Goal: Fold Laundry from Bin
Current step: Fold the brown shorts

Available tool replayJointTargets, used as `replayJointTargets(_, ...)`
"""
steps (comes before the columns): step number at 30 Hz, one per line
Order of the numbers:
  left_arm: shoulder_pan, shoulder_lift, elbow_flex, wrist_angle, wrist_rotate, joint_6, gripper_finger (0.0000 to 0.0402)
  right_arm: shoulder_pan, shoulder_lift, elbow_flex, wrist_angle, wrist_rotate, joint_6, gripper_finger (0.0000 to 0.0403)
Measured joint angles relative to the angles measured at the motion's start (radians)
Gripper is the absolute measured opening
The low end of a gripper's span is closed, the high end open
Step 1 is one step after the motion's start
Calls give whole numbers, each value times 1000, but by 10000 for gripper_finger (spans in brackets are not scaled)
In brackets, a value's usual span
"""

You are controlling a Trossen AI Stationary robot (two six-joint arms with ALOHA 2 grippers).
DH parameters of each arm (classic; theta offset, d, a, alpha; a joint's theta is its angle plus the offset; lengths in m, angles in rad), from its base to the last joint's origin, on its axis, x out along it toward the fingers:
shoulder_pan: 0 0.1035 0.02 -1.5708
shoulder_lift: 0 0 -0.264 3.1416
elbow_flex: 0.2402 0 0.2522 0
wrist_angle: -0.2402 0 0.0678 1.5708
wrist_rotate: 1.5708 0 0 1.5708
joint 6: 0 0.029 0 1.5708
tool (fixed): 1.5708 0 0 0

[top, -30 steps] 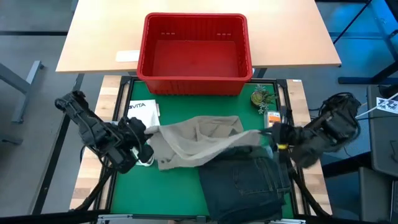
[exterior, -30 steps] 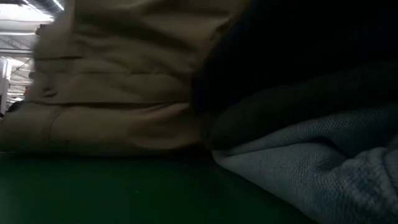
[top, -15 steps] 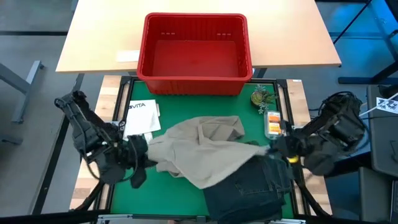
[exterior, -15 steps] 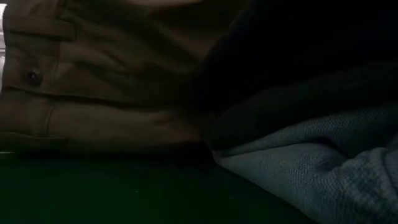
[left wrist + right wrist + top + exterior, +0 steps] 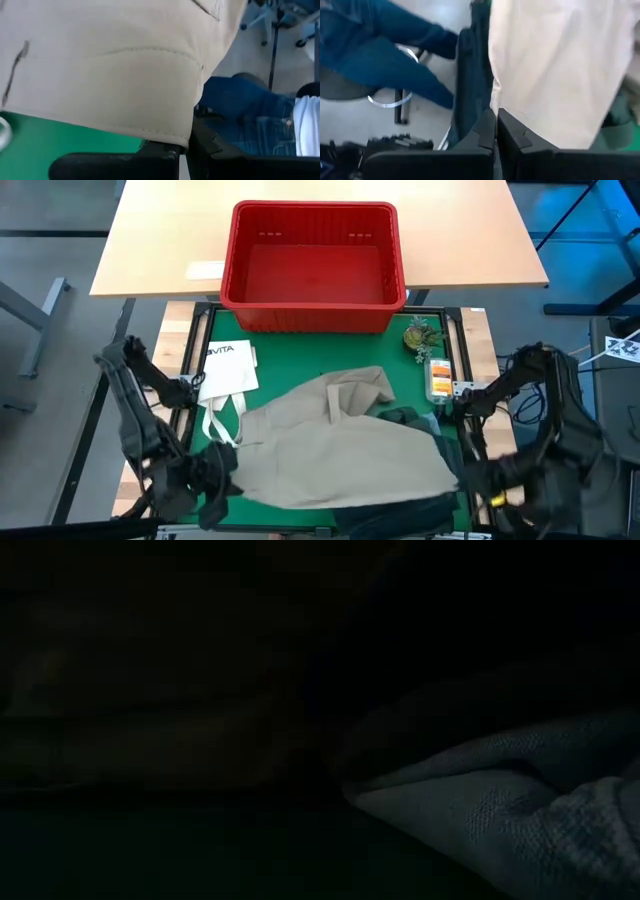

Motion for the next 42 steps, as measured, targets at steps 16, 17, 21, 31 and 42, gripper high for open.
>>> replayJointTargets(16, -7, 147, 0, 138, 193, -244, 46, 37, 232, 0, 9, -217, 29, 25)
replayJointTargets(17, -8, 151, 0, 139, 197, -261, 54, 37, 239, 0, 8, -236, 30, 30)
replayJointTargets(21, -11, 176, 0, 164, 263, -324, 86, 38, 262, 0, 9, -298, 62, 63)
replayJointTargets(31, 6, 209, 0, 152, 191, -158, 120, 23, 269, -1, 3, -408, 52, 132)
replayJointTargets(42, 226, 210, 0, -46, 83, 145, 119, -192, 189, -1, -44, -259, -319, 134)
